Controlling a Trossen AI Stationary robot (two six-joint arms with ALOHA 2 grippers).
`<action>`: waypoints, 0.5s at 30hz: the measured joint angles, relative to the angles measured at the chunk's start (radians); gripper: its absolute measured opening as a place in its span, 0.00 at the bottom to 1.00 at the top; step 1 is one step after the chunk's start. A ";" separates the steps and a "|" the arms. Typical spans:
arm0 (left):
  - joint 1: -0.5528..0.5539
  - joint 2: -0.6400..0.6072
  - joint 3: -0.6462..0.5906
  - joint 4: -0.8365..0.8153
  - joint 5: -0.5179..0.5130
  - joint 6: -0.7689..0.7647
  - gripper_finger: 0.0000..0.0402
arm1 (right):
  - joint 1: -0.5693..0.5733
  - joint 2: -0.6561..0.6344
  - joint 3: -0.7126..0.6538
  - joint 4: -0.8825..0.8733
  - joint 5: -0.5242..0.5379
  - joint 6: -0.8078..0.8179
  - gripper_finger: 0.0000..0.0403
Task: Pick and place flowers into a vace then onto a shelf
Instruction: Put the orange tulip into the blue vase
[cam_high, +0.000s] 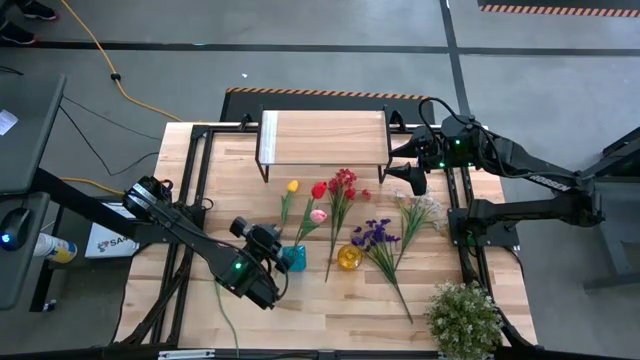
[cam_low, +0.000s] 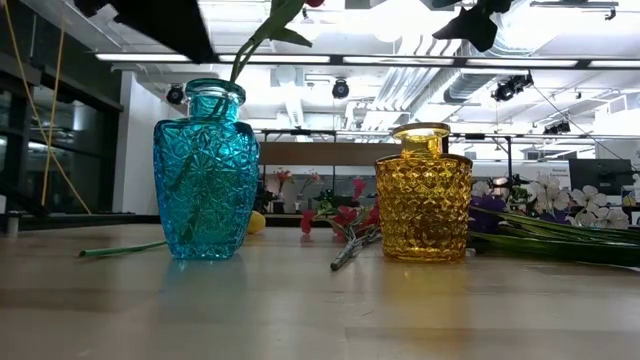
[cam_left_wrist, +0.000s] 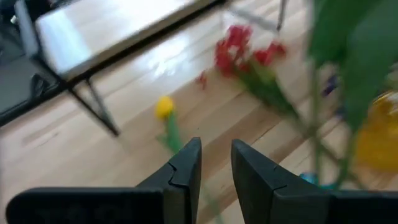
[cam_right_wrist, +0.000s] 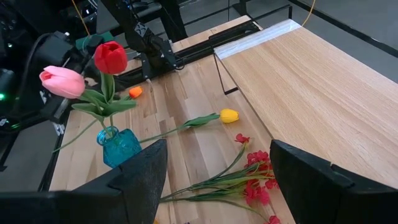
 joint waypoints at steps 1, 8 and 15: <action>0.000 0.000 0.000 -0.019 0.032 -0.014 0.30 | 0.000 0.000 0.000 0.000 0.000 -0.001 0.68; 0.000 0.000 0.000 -0.080 0.274 -0.078 0.30 | 0.000 0.000 0.000 0.000 0.000 -0.007 0.68; 0.000 0.000 0.000 -0.055 0.363 -0.084 0.30 | 0.000 0.000 0.000 0.000 0.045 -0.008 0.68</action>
